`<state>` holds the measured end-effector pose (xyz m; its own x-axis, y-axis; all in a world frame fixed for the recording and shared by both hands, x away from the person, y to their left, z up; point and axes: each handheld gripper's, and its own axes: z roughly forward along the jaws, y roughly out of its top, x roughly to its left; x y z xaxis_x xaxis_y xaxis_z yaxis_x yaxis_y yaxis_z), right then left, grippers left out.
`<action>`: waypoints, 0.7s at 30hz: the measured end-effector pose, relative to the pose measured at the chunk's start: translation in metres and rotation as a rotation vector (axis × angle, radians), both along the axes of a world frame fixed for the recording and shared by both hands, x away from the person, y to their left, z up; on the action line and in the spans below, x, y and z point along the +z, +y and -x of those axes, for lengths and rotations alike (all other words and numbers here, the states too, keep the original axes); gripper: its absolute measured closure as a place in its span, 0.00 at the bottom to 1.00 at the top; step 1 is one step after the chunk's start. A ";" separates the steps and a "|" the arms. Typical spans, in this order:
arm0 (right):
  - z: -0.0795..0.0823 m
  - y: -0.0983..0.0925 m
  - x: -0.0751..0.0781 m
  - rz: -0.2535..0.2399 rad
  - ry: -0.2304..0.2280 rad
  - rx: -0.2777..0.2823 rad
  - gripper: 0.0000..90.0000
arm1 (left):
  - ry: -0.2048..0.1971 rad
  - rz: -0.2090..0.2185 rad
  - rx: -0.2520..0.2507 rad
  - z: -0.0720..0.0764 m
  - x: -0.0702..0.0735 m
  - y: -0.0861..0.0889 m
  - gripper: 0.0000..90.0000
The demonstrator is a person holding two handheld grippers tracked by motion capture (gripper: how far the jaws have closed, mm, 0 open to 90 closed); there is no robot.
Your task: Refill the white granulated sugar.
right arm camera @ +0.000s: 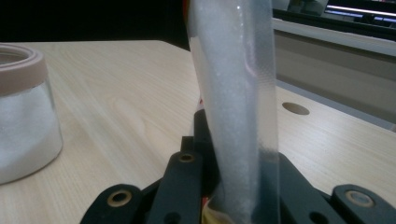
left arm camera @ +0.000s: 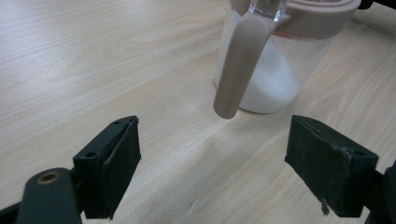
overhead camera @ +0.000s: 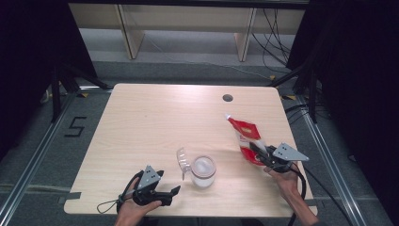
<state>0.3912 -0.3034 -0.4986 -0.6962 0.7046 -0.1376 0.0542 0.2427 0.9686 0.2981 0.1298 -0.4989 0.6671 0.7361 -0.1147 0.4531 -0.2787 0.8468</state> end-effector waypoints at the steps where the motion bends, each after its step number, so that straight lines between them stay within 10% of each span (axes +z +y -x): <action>1: 0.000 -0.001 0.000 0.006 0.001 0.008 0.94 | 0.000 0.001 -0.002 0.000 0.000 0.000 0.19; 21: 0.014 -0.019 0.001 0.018 0.127 -0.038 0.91 | 0.005 0.009 0.010 -0.001 0.000 0.000 0.19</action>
